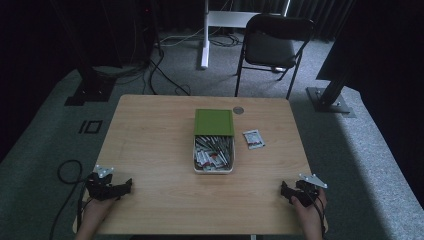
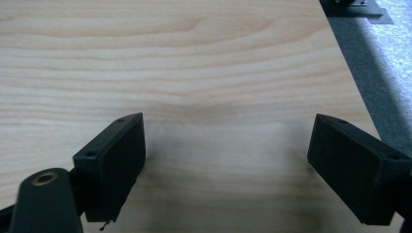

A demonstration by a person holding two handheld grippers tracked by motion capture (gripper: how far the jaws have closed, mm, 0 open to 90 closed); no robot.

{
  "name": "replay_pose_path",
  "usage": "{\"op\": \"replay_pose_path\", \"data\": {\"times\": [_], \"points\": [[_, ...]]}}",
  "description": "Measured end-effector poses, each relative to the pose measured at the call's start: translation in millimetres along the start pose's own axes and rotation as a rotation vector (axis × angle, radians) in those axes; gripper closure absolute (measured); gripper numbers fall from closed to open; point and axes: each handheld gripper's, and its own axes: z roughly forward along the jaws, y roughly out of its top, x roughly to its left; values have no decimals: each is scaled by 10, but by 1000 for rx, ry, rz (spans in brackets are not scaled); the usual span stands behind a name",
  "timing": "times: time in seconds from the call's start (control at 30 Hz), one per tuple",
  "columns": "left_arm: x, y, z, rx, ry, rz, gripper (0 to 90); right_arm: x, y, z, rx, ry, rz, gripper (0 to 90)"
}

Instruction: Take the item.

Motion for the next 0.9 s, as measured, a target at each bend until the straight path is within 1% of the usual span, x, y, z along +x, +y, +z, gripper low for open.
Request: {"op": "replay_pose_path", "data": {"times": [0.03, 0.07, 0.13, 0.17, 0.27, 0.43, 0.5, 0.53, 0.6, 0.73, 0.9], "points": [[0, 0, 0, 0, 0, 0, 13, 0, 0, 0, 0, 0, 0, 138], [0, 0, 0, 0, 0, 0, 13, -15, -29, -9, -1, -5, 16, 136], [0, 0, 0, 0, 0, 0, 13, -24, -37, -16, -1, -9, 20, 136], [0, 0, 0, 0, 0, 0, 13, -37, -52, -33, -2, -20, 23, 136], [0, 0, 0, 0, 0, 0, 13, -68, -66, -44, 2, -4, 38, 138], [-9, -1, 1, -1, 7, -9, 13, -80, -68, -45, 2, 5, 31, 137], [-21, 5, 5, 0, 18, -20, 13, -93, -54, -30, -6, 39, 18, 138], [-22, 5, 5, 0, 19, -21, 13, -96, -50, -27, -4, 42, 19, 138], [-26, 3, 4, 0, 23, -26, 13, -86, -45, -16, -1, 33, -1, 130], [-42, -18, -17, 0, 46, -49, 13, -80, -32, -4, 4, 29, 4, 124], [-42, -18, -17, 0, 45, -49, 13, -80, -30, -2, 4, 28, 4, 124]]}}
